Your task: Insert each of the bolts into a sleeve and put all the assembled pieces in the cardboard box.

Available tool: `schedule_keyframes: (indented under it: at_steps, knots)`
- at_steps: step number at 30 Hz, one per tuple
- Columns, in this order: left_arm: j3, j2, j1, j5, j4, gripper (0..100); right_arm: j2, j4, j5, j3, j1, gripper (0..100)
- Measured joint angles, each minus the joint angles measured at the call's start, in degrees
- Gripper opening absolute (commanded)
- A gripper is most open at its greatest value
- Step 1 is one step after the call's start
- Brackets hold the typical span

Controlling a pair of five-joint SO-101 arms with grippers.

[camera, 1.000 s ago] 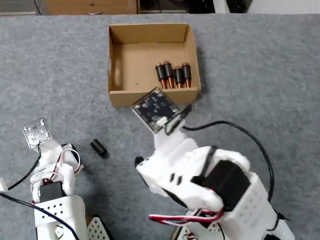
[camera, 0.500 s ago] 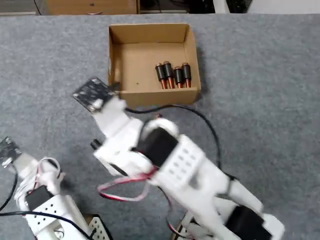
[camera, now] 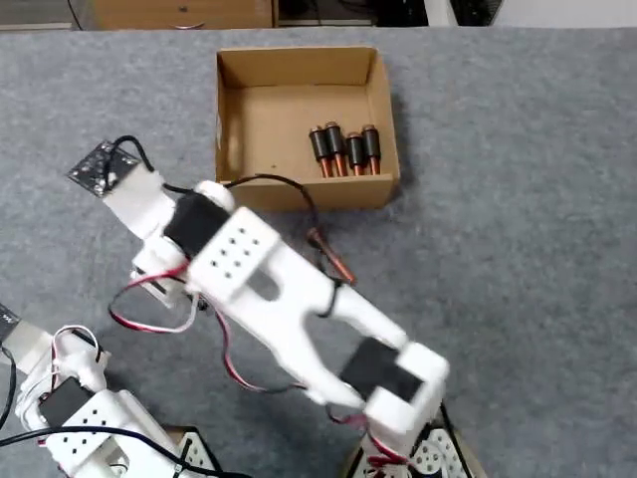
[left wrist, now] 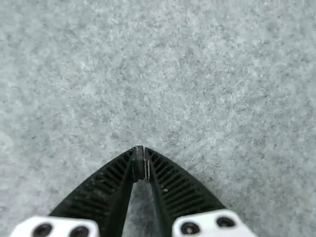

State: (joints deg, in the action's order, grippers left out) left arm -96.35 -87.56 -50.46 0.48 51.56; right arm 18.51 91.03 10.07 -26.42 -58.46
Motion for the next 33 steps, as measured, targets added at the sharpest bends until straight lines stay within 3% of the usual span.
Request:
schedule_keyframes:
  at_steps: [14, 33]
  knots:
    - [0.0, 0.0, 0.0, 0.0, 0.0, 2, 27.3, 8.2, -1.8, -23.6, 0.0, 24.2]
    - [0.0, 0.0, 0.0, 0.0, 0.0, 2, 38.6, 4.6, -3.5, -24.3, 0.1, 24.2]
